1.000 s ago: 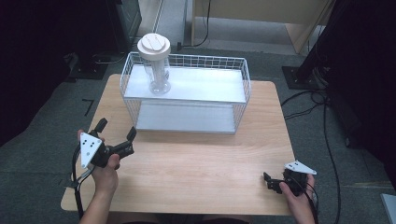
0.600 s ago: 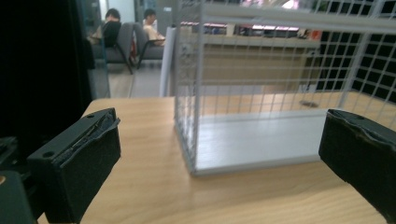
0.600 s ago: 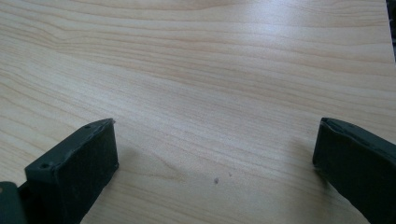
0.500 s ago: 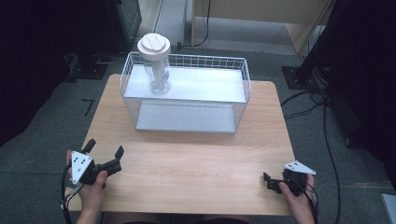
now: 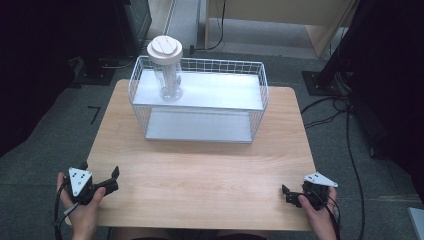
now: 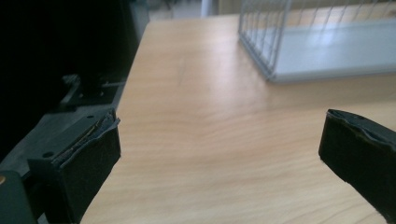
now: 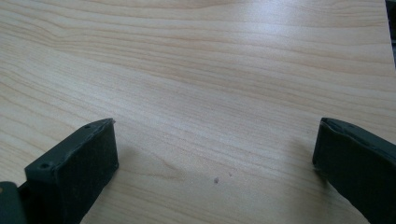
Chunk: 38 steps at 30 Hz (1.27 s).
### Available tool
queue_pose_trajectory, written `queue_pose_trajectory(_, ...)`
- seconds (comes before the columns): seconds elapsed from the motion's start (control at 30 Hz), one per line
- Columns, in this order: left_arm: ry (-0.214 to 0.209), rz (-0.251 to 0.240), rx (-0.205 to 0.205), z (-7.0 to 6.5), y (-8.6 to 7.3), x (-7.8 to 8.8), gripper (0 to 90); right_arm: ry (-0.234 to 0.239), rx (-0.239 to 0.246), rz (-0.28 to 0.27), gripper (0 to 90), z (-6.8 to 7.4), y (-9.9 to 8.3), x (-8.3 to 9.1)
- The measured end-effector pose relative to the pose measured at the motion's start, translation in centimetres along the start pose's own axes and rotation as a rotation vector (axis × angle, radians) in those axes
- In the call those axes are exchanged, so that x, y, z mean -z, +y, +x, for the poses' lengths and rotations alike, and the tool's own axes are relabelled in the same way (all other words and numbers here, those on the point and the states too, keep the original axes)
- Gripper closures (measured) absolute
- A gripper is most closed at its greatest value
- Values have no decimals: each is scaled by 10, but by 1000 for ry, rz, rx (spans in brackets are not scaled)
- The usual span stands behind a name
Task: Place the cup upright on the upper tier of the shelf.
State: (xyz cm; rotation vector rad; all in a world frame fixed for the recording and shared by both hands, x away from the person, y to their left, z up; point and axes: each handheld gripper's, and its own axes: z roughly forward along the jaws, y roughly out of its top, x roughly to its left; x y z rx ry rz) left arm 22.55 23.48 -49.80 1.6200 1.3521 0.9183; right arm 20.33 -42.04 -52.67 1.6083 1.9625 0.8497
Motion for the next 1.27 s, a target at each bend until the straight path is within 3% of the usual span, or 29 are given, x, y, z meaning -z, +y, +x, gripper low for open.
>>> queue_pose_trajectory(0.23,15,225,-23,12,-12,-13,0,-1,0,-1,0,0,-1,1)
queue_pose_trajectory(0.5,46,354,-76,13,-12,-22,1,-1,1,-2,0,1,-2,2)
queue_pose_trajectory(0.67,29,365,-65,14,-12,-22,0,-2,1,-2,0,1,-2,2)
queue_pose_trajectory(0.8,-16,394,-3,21,-12,-25,1,-3,0,-2,0,1,-3,2)
queue_pose_trajectory(1.0,21,400,40,18,-11,-29,0,-6,-3,-1,1,2,-4,3)
queue_pose_trajectory(1.27,25,403,43,13,-10,-30,0,-6,-4,-1,1,2,-4,3)
